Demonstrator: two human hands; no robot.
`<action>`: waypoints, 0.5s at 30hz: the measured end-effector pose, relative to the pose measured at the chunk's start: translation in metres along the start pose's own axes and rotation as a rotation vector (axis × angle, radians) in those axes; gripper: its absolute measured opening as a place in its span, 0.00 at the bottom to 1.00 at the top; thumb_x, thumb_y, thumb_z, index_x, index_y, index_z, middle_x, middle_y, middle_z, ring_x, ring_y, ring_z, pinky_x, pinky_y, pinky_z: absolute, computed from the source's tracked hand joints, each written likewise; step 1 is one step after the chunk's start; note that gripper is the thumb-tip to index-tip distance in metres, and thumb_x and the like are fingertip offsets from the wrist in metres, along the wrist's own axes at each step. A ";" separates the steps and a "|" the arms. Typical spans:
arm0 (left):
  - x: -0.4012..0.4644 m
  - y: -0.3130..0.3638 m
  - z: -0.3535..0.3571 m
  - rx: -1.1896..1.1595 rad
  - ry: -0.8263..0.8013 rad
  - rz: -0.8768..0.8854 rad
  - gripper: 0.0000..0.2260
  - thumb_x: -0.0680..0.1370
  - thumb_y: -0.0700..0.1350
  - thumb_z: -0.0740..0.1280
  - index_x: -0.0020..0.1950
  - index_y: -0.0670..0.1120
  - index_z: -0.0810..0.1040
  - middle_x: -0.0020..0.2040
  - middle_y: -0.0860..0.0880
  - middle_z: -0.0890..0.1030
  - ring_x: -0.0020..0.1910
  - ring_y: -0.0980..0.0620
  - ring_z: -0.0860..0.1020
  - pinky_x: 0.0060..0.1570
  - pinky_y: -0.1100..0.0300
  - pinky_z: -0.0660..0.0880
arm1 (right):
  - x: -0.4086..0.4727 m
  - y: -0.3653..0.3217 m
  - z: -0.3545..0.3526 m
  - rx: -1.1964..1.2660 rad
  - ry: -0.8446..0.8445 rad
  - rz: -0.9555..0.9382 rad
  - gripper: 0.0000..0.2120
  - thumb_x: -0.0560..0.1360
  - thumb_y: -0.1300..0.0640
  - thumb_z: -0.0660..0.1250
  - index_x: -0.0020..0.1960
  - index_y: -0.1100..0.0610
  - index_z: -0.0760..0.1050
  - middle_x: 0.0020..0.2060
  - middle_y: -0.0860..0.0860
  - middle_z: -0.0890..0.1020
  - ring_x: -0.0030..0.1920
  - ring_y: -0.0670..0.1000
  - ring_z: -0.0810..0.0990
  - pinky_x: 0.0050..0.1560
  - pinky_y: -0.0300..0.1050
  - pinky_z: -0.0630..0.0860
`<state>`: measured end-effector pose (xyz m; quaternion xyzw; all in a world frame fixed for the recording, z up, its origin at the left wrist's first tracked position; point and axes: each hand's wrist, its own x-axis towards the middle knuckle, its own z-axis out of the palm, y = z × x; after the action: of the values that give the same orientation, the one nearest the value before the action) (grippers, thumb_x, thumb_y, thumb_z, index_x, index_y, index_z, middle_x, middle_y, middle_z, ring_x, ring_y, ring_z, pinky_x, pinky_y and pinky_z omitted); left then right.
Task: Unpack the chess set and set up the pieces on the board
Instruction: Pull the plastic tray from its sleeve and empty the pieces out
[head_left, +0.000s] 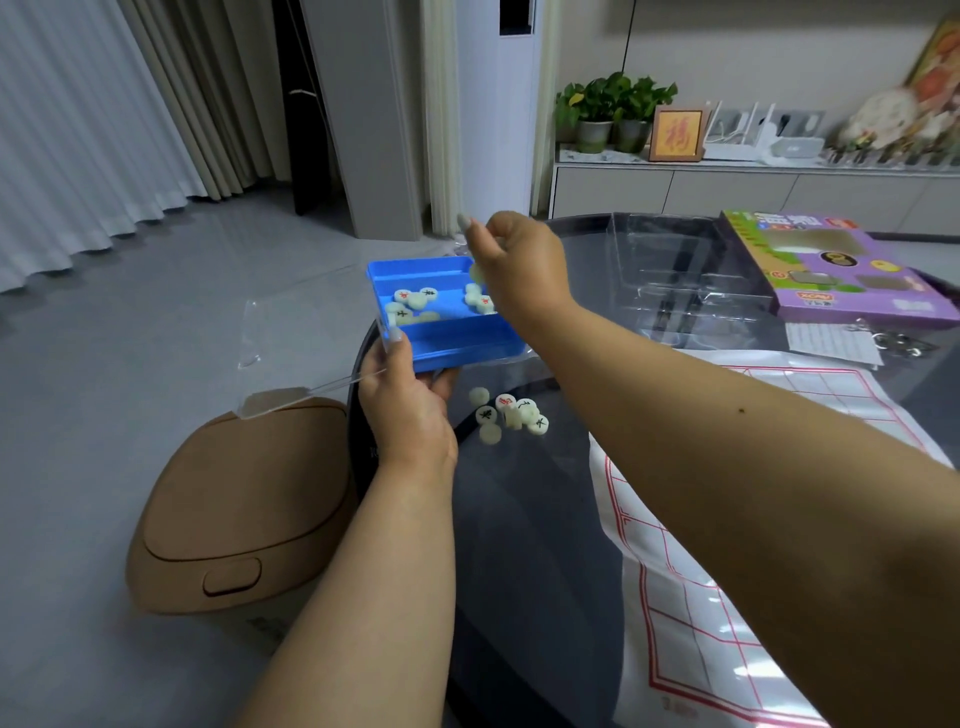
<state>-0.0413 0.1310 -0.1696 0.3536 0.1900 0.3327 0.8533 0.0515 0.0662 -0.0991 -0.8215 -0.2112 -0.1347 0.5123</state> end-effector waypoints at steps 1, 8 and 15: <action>0.001 0.001 -0.001 -0.021 0.015 0.006 0.14 0.82 0.43 0.59 0.66 0.40 0.72 0.59 0.39 0.79 0.56 0.43 0.81 0.52 0.44 0.79 | -0.001 0.001 -0.003 0.008 0.022 0.018 0.22 0.78 0.47 0.62 0.29 0.53 0.62 0.22 0.45 0.68 0.25 0.44 0.65 0.27 0.37 0.62; 0.006 0.003 -0.005 -0.068 0.159 0.074 0.11 0.82 0.47 0.60 0.63 0.46 0.71 0.56 0.46 0.79 0.54 0.50 0.81 0.54 0.48 0.79 | -0.020 0.042 -0.004 -0.185 -0.066 0.112 0.21 0.79 0.46 0.59 0.32 0.56 0.67 0.29 0.53 0.75 0.32 0.52 0.71 0.33 0.45 0.64; 0.011 0.004 -0.009 -0.130 0.224 0.142 0.09 0.82 0.45 0.61 0.61 0.46 0.72 0.51 0.47 0.80 0.51 0.50 0.82 0.50 0.49 0.80 | -0.028 0.062 0.009 -0.561 -0.365 0.013 0.22 0.80 0.45 0.55 0.31 0.54 0.60 0.27 0.50 0.67 0.35 0.55 0.69 0.28 0.44 0.58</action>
<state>-0.0401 0.1456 -0.1735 0.2706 0.2367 0.4412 0.8222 0.0567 0.0445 -0.1640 -0.9425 -0.2488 -0.0348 0.2206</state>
